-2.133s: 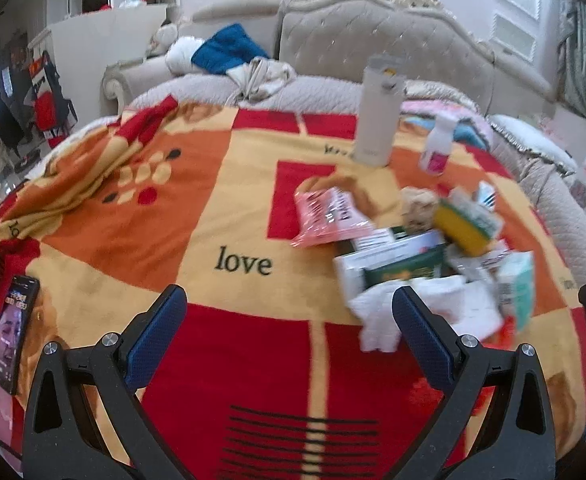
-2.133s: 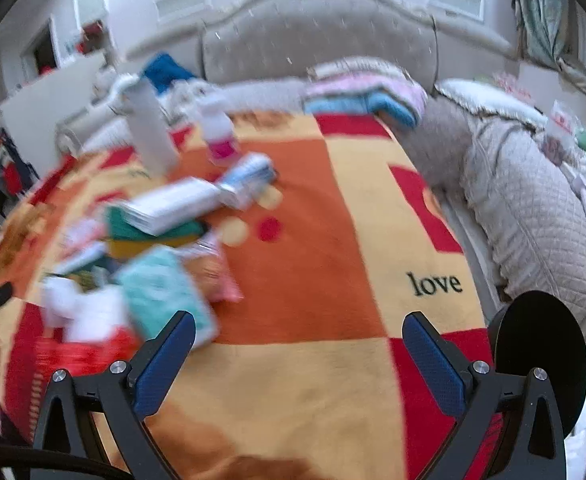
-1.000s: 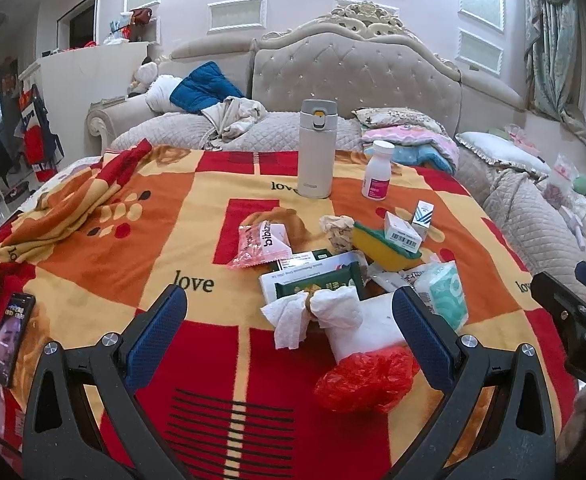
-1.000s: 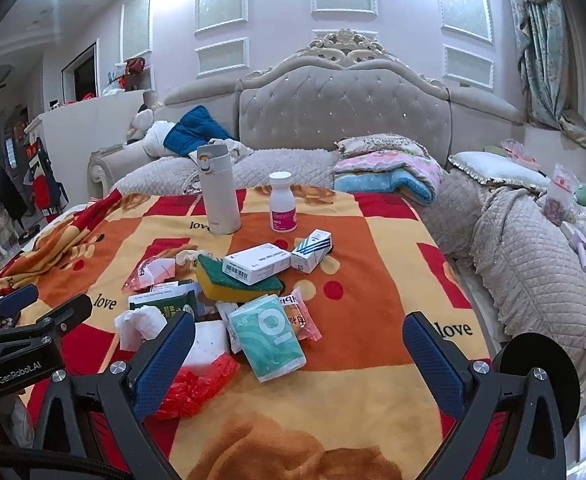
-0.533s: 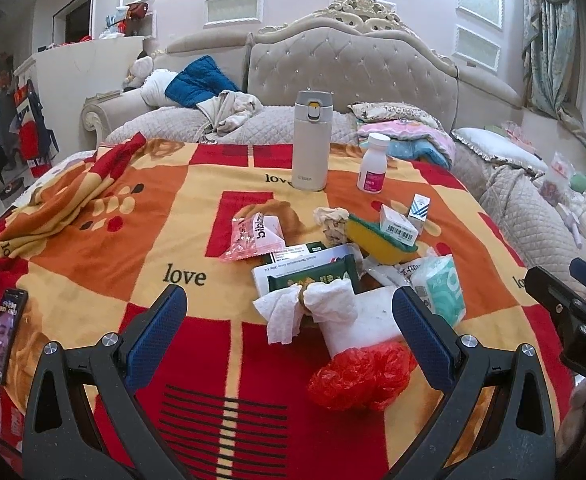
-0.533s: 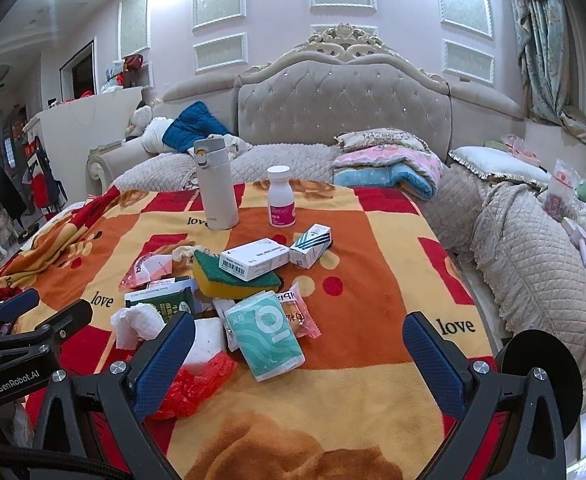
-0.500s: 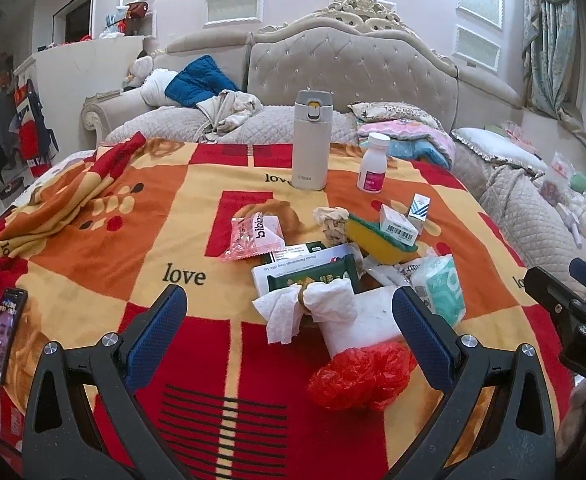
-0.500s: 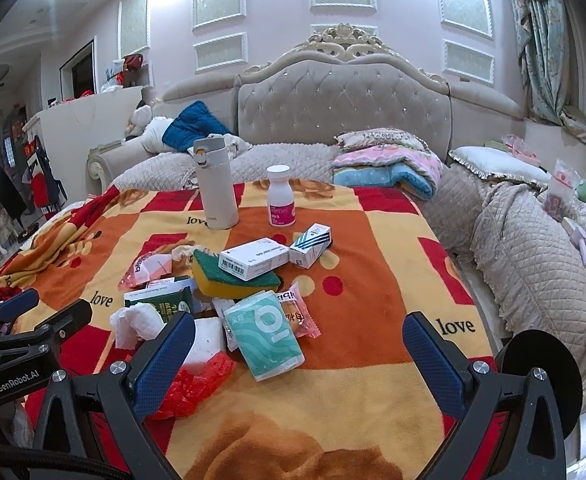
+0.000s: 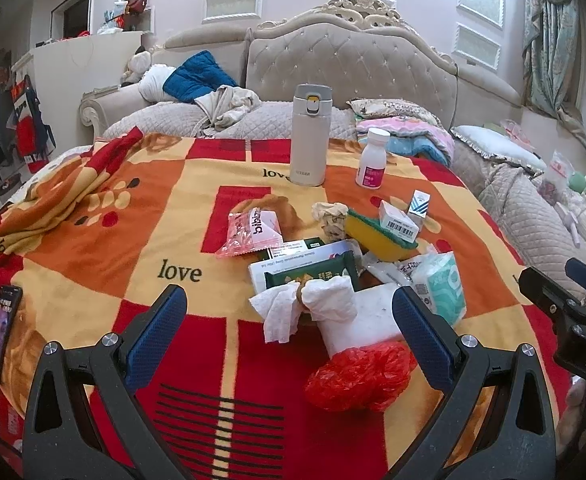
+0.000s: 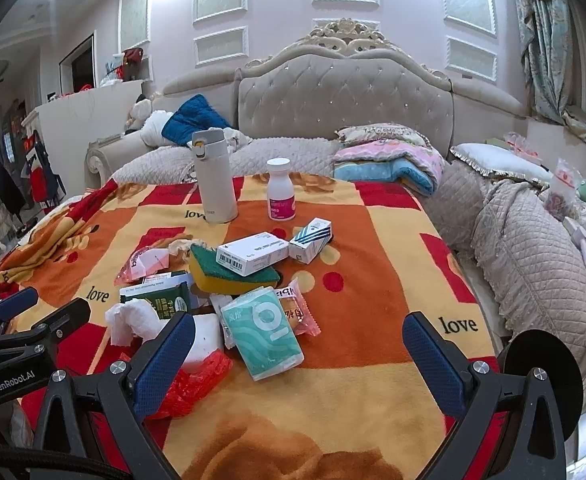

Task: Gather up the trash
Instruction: 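Move both tools toward the pile of items on the blanket, then grasp the teal tissue pack with the right tool while the left grasps white tissues, then carry both held items over the black bin and open both tools, then grasp the red plastic bag with the left tool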

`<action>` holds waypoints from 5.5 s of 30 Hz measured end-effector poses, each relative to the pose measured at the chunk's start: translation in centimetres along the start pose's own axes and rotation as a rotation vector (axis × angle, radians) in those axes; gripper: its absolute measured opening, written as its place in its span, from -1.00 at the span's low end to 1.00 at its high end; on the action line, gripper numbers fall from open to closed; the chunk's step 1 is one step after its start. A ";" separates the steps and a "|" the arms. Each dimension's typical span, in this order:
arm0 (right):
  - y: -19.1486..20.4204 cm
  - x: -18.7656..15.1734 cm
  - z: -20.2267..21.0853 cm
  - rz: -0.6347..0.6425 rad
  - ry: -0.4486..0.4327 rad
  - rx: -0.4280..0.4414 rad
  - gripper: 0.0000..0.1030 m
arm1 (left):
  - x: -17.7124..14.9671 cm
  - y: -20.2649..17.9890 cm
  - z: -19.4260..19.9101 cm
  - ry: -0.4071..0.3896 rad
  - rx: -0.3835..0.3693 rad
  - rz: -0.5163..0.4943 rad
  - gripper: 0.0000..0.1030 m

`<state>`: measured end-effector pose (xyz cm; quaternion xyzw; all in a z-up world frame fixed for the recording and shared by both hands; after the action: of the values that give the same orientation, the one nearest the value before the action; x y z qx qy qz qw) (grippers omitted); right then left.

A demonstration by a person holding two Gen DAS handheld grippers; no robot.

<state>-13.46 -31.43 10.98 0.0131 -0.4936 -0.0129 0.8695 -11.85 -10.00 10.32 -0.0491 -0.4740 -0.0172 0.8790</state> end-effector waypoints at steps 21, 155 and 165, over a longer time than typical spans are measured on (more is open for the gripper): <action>0.1 -0.5 -1.8 0.009 0.052 0.008 1.00 | -0.6 1.1 -1.2 0.025 -0.006 0.018 0.98; -13.7 -5.1 -3.1 -0.192 0.285 0.107 0.62 | -1.1 -13.6 -2.4 0.270 -0.340 -0.213 0.05; -8.0 -4.4 -5.1 -0.114 0.313 0.188 0.62 | -2.3 -4.4 -3.1 0.292 -0.229 -0.179 0.05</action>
<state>-11.42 -39.23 4.31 0.1242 -0.3496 -0.0138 0.9285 -10.83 -14.76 7.02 -0.1033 -0.3388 -0.1557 0.9221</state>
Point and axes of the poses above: each gripper's, at about its wrist camera, not at the fingertips, and z roughly against the way its jaws point, y to its left, x to its top, the point moved 1 cm from there along -z, roughly the way its jaws point, and after that the axes turned 5 degrees about -y, right-handed, at the moved point
